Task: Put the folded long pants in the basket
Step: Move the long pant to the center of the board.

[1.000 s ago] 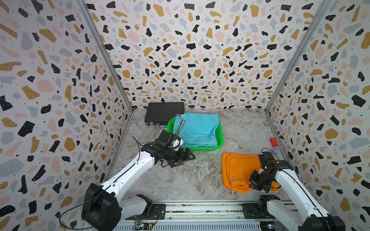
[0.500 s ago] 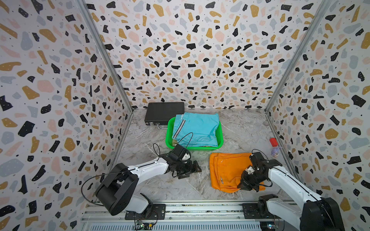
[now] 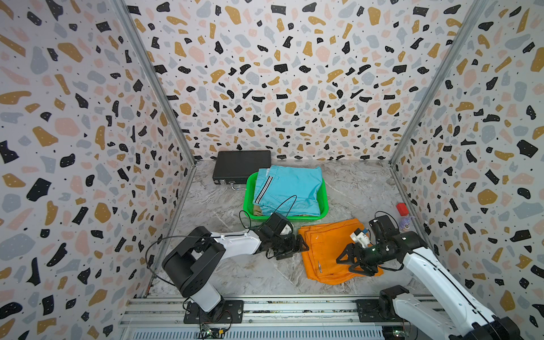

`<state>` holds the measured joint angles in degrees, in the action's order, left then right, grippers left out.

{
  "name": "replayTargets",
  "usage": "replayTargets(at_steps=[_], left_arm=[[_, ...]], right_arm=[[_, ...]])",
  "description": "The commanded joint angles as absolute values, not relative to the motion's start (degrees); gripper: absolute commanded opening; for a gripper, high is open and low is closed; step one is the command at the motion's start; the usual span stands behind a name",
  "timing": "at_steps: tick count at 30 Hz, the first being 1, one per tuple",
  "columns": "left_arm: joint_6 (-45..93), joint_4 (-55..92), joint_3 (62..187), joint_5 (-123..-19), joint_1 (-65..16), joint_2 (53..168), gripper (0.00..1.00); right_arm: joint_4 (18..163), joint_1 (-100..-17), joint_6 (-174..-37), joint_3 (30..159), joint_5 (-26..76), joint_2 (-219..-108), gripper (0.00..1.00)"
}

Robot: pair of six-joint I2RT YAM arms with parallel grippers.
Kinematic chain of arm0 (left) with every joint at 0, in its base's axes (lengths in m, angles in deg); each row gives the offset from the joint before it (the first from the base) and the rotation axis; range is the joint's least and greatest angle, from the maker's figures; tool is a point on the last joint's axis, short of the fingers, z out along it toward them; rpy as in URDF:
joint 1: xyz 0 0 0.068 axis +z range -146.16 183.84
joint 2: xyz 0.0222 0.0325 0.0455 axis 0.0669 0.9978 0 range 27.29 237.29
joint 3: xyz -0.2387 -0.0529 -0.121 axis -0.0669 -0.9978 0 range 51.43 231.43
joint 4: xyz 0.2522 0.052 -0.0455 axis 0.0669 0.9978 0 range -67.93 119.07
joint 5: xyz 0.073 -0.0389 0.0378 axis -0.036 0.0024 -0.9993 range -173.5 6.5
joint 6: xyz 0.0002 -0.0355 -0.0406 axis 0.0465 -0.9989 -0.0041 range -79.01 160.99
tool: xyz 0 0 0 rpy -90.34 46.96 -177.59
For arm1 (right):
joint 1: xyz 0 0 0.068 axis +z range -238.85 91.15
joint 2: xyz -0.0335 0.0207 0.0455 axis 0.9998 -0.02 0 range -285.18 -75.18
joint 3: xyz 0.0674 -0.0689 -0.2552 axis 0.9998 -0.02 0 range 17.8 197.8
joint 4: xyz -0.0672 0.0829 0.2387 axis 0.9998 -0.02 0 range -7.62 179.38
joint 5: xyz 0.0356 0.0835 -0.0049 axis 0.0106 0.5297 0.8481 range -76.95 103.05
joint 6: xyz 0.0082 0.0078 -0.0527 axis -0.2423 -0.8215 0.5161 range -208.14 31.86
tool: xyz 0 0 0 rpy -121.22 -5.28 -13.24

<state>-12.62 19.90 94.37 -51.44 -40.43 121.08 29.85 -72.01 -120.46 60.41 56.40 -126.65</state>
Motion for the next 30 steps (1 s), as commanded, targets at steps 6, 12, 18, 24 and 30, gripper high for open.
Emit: replayTargets(at_steps=[6,12,18,24,30], left_arm=[[-14.48,20.32,100.16,-51.2,-43.74,131.4,0.74],[-14.64,19.97,101.92,-50.39,-43.81,133.49,0.12],[-10.25,26.56,101.58,-52.74,-43.21,128.01,0.0],[5.43,50.9,104.34,-61.29,-41.91,116.62,0.0],[14.62,66.14,106.72,-60.35,-36.59,111.69,0.0]], right_arm=[[21.25,-71.76,-111.61,73.34,53.45,-127.04,0.78],[22.19,-71.89,-110.05,78.25,41.57,-132.39,0.78],[25.93,-72.22,-110.28,77.22,39.89,-136.27,0.78],[30.94,-72.66,-110.82,73.62,38.71,-137.57,0.78],[33.43,-73.41,-109.68,70.95,37.32,-141.86,0.84]])
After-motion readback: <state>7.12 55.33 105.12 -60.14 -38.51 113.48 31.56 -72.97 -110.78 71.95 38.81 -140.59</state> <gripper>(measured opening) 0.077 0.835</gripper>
